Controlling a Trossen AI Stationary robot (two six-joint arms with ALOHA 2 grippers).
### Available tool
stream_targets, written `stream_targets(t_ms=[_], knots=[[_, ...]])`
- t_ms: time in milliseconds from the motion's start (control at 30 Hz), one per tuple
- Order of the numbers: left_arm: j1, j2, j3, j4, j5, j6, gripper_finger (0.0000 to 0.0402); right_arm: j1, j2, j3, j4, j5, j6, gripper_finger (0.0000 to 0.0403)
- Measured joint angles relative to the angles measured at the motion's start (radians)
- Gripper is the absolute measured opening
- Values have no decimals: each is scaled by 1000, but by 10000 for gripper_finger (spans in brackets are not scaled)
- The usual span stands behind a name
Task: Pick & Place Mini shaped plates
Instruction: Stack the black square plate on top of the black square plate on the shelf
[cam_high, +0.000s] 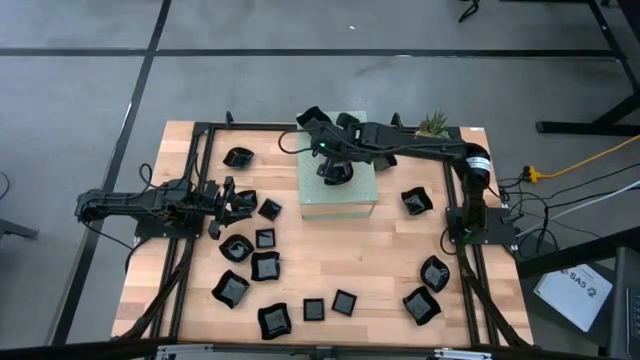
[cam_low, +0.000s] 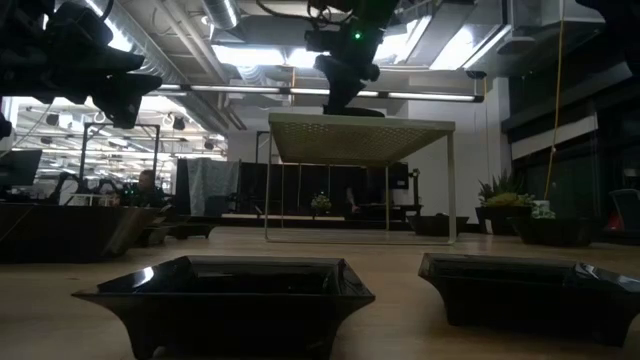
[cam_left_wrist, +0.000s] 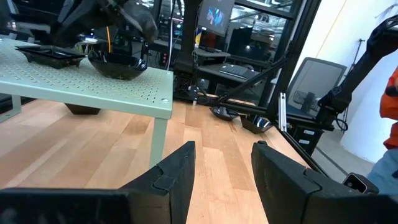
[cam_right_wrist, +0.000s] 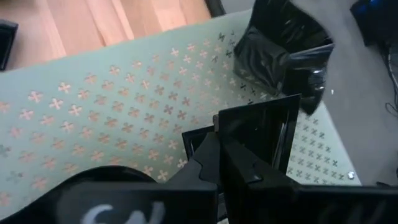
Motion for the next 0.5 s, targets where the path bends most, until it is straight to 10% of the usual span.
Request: stream_targets(t_ms=[500], knots=[[0, 0, 0, 0, 0, 0, 152, -26, 17, 0, -87, -8, 25, 14]])
